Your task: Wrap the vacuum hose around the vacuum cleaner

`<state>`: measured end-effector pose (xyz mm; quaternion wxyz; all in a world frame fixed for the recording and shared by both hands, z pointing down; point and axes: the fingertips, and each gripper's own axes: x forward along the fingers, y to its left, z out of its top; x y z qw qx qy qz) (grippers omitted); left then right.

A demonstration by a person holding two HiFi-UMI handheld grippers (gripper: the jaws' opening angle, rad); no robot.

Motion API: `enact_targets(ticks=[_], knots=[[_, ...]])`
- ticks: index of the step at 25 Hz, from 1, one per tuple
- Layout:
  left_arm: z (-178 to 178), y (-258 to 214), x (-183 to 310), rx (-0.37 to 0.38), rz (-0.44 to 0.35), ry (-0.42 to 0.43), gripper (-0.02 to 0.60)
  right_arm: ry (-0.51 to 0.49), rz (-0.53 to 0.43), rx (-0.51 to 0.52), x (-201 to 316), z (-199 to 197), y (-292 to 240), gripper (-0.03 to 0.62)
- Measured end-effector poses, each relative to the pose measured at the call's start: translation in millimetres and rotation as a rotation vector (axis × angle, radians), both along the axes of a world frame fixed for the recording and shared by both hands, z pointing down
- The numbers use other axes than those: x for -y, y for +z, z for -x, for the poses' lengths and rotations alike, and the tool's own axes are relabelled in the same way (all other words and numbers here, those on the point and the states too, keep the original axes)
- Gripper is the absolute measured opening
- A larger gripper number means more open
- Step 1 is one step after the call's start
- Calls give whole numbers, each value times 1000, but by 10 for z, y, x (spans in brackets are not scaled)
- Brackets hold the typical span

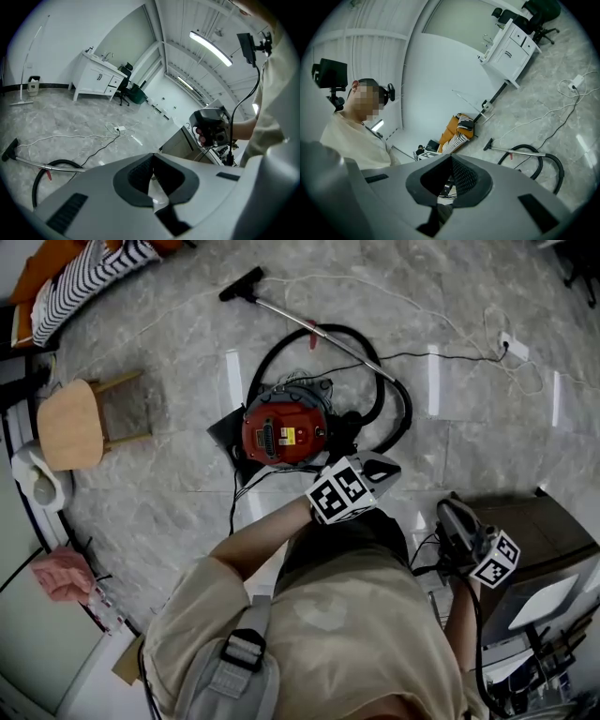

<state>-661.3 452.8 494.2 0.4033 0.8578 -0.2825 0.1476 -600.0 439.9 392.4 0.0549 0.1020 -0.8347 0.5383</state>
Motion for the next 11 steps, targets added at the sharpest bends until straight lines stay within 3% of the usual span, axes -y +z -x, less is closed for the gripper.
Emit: enact_targets(ticks=[7,11], knots=[[267,85,348,-6,22,11,5,-10,11,9,466,332,70,3],[656,204,548,49,6,-33,5,-43,23,45,627,644,238,3]])
